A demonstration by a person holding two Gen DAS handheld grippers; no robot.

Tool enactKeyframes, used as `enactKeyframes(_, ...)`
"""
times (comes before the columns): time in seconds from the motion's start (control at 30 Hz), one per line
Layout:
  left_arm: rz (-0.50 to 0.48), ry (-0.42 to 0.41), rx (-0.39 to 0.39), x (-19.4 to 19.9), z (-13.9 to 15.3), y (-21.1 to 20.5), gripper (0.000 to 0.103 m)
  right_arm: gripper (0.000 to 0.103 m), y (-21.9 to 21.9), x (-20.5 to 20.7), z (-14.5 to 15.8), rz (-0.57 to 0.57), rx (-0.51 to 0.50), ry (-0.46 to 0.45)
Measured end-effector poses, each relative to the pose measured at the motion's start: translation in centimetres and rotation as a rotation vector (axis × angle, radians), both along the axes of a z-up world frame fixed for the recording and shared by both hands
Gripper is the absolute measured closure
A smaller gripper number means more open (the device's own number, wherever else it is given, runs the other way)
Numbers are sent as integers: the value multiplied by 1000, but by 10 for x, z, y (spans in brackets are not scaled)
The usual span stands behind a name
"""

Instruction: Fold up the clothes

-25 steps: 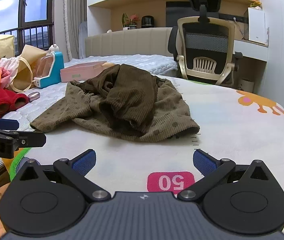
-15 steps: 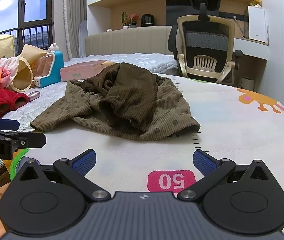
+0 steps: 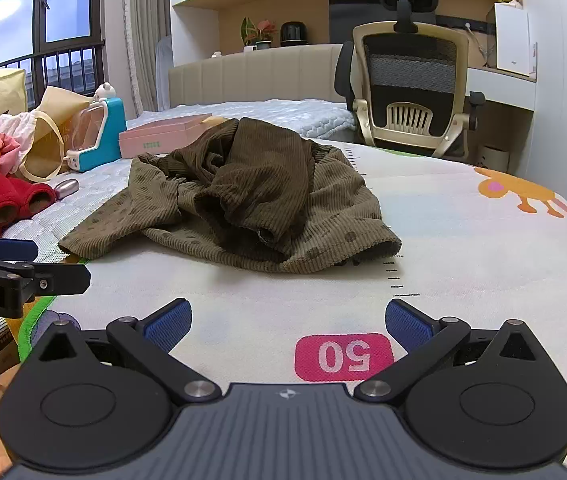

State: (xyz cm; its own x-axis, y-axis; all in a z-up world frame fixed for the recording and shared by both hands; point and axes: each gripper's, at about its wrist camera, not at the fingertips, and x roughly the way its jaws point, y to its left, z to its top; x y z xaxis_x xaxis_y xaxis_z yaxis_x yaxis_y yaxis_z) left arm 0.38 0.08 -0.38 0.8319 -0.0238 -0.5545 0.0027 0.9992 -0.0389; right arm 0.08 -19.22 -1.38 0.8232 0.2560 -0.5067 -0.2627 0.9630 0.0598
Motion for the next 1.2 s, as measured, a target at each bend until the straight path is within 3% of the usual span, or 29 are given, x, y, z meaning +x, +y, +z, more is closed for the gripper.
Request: enactKeyframes(1.2,-5,37,-9,5,-1,1,0,0,-1,1,1,-1,8,10)
